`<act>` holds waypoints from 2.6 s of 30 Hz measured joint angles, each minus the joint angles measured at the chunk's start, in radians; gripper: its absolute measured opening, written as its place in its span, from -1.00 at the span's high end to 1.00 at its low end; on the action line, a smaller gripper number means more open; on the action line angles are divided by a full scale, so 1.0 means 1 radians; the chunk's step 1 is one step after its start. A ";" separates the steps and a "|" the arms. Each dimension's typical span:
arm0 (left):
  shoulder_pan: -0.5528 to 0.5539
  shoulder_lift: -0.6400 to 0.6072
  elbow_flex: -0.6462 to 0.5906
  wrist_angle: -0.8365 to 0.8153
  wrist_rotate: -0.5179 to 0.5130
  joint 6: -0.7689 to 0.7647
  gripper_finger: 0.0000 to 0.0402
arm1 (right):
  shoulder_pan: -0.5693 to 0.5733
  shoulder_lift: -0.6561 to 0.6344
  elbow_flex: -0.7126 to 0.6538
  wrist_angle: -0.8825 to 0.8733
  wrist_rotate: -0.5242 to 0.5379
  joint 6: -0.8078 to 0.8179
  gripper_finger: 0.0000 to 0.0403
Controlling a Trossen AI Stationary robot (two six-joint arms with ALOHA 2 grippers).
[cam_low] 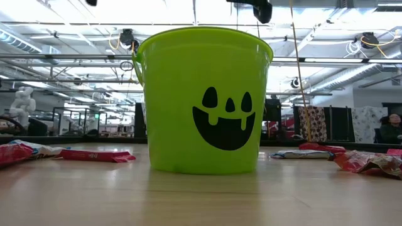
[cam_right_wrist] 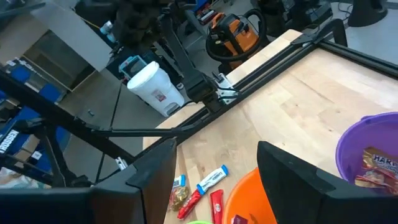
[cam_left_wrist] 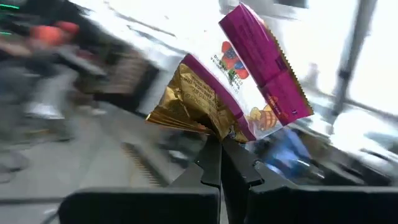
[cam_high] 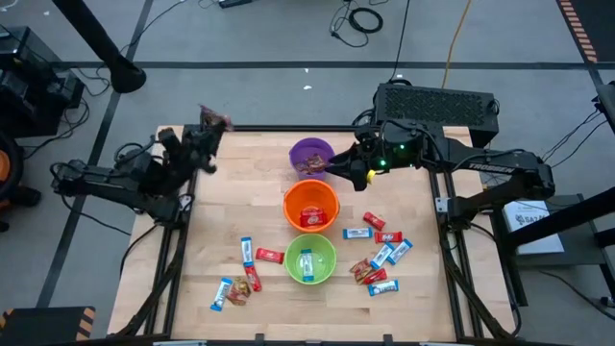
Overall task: Sort candy by brand, put in halloween buckets
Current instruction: Put golden candy into the purple bucket, then put red chocolate bar into the orange bucket
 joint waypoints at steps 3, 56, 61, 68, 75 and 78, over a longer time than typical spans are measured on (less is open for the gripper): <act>0.022 0.002 0.000 0.002 -0.025 -0.085 1.00 | -0.007 0.000 0.000 -0.011 -0.001 -0.014 -0.07; 0.444 0.776 0.346 -0.610 0.777 -0.533 0.28 | -0.230 -0.198 0.001 -0.509 -0.149 -0.283 -0.07; 0.443 0.692 0.355 -0.621 0.784 -0.571 0.22 | -0.230 -0.198 0.001 -0.615 -0.139 -0.255 -0.07; 0.423 0.535 0.435 -0.866 0.741 -0.522 0.22 | -0.228 -0.198 -0.014 -0.827 -0.048 -0.218 -0.07; 0.366 0.421 0.443 -1.076 0.740 -0.488 0.22 | -0.207 -0.198 -0.181 -0.823 -0.063 -0.097 -0.07; 0.330 0.402 0.443 -1.174 0.740 -0.489 0.22 | -0.167 -0.198 -0.297 -0.803 -0.077 -0.063 -0.07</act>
